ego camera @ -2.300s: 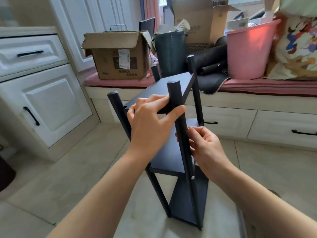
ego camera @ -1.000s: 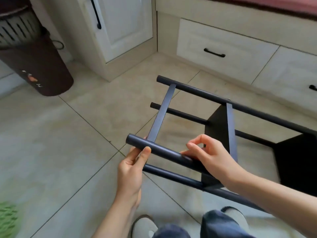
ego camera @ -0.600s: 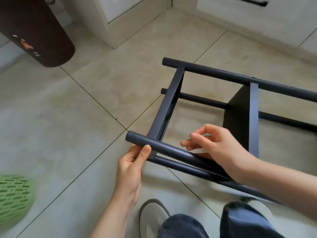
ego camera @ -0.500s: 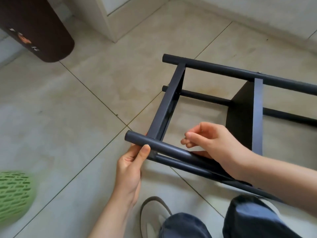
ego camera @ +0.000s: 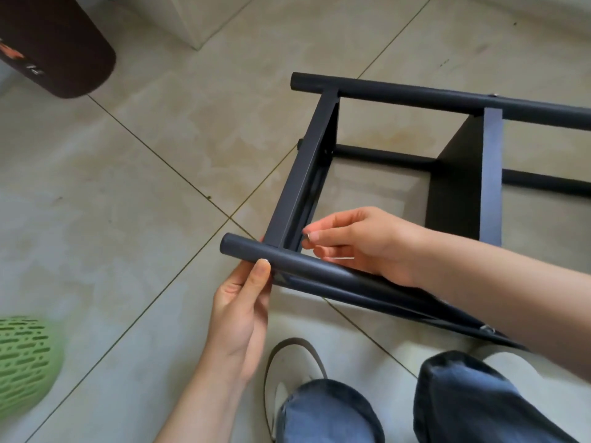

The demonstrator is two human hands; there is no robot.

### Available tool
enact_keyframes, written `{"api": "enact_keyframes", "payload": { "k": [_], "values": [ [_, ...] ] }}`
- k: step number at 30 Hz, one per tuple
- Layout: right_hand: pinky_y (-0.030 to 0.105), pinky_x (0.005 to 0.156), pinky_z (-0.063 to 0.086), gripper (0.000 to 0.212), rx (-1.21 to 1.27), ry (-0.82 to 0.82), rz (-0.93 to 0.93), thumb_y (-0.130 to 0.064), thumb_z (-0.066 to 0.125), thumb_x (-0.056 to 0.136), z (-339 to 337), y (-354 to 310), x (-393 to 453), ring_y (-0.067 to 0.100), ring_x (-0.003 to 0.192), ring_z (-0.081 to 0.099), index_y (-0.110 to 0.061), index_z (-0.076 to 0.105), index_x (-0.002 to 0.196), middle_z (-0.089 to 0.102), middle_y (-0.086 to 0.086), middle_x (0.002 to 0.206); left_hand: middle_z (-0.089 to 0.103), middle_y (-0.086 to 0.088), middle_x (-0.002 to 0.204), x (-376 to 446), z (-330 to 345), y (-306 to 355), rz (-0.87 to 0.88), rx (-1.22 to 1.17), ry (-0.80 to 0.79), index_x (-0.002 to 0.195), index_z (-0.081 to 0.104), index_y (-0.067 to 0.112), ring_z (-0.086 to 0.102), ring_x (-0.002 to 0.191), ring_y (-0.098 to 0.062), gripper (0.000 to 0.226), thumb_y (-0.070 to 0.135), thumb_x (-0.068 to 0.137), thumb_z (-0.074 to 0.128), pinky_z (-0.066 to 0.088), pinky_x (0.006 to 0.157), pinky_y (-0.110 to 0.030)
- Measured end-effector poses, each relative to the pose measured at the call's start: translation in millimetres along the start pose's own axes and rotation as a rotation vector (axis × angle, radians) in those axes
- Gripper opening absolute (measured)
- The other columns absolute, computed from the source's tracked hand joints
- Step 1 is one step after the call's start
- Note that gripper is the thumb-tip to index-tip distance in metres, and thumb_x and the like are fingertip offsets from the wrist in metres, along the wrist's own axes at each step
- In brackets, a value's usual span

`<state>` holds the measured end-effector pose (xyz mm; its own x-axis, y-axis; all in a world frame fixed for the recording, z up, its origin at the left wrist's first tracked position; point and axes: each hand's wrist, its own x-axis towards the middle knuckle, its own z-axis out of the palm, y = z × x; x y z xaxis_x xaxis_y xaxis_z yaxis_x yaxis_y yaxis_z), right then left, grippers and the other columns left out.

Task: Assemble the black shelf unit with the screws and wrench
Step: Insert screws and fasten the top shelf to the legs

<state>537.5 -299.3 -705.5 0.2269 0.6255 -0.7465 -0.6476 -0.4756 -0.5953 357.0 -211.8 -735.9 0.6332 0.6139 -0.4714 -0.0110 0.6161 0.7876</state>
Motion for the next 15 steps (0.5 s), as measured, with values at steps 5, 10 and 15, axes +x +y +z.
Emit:
{"api": "enact_keyframes", "payload": {
  "k": [5,10,15],
  "values": [
    [0.017,0.061,0.054,0.011,0.032,-0.021,0.021,0.001,0.07,0.084,4,1,7,0.009,0.055,0.061,-0.003,0.069,0.095,0.076,0.011,0.084,0.072,-0.006,0.106,-2,3,-3,0.013,-0.026,0.012,0.095,0.079,0.02,0.067,0.104,-0.018,0.023,0.027,0.077,0.067,0.041,0.108,-0.037],
    [0.018,0.064,0.054,0.006,-0.001,-0.065,0.04,-0.007,0.069,0.089,3,0,16,0.011,0.068,0.058,-0.006,0.072,0.094,0.076,0.01,0.09,0.074,-0.002,0.106,-2,-1,-4,0.033,0.011,0.011,0.094,0.08,0.024,0.068,0.103,-0.014,0.02,0.027,0.082,0.064,0.04,0.11,-0.04],
    [0.02,0.071,0.052,0.003,0.001,-0.119,0.079,-0.009,0.069,0.09,5,-1,27,0.011,0.072,0.058,-0.009,0.071,0.092,0.076,0.009,0.095,0.072,-0.004,0.114,-2,-12,-9,0.003,0.014,-0.002,0.101,0.077,0.026,0.067,0.113,-0.017,0.039,0.04,0.067,0.089,0.036,0.113,-0.048]
  ]
}}
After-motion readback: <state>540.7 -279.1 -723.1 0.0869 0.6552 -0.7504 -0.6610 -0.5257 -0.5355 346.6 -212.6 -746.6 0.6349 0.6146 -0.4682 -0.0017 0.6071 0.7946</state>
